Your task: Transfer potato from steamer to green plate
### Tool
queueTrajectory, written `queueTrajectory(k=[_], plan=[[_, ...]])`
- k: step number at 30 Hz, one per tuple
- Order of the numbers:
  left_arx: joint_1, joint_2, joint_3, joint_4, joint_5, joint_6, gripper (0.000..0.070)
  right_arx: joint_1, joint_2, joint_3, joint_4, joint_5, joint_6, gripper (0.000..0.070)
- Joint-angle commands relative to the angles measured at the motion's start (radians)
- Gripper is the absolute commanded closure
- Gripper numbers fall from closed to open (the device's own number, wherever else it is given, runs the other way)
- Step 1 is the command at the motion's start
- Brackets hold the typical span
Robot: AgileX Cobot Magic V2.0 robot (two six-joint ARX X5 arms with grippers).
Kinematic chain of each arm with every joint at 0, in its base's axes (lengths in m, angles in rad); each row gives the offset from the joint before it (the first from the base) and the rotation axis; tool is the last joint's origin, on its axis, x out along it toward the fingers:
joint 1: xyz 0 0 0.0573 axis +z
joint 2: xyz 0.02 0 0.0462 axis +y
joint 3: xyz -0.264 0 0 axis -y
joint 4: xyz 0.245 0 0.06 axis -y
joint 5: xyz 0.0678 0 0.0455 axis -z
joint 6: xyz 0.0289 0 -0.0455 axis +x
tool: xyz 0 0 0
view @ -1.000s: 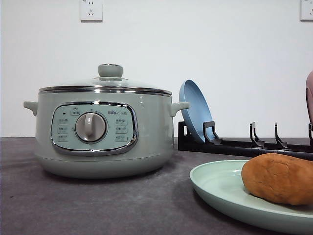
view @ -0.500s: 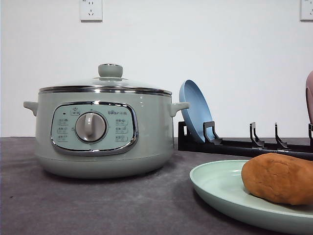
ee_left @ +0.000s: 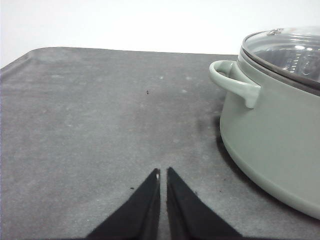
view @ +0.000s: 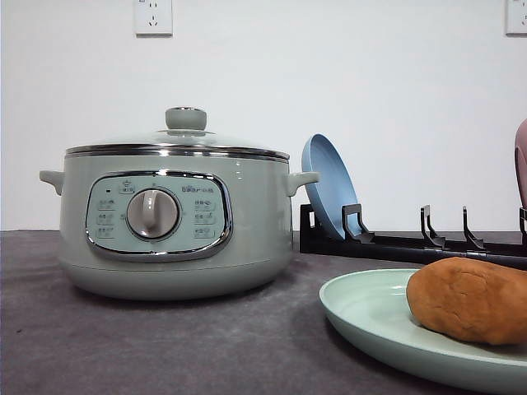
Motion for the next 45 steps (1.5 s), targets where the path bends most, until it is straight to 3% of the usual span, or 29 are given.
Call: queueTrajectory(k=[1,45], plan=[[0.002,-0.002,-0.021,-0.005,-0.003,0.012,0.0684,-0.003,-0.002,-0.005,0.011,0.0,0.011,0.0685],[0.002,-0.002,-0.021,-0.005,-0.003,0.011,0.0684,-0.003,-0.002,-0.005,0.011,0.0,0.011,0.0685]])
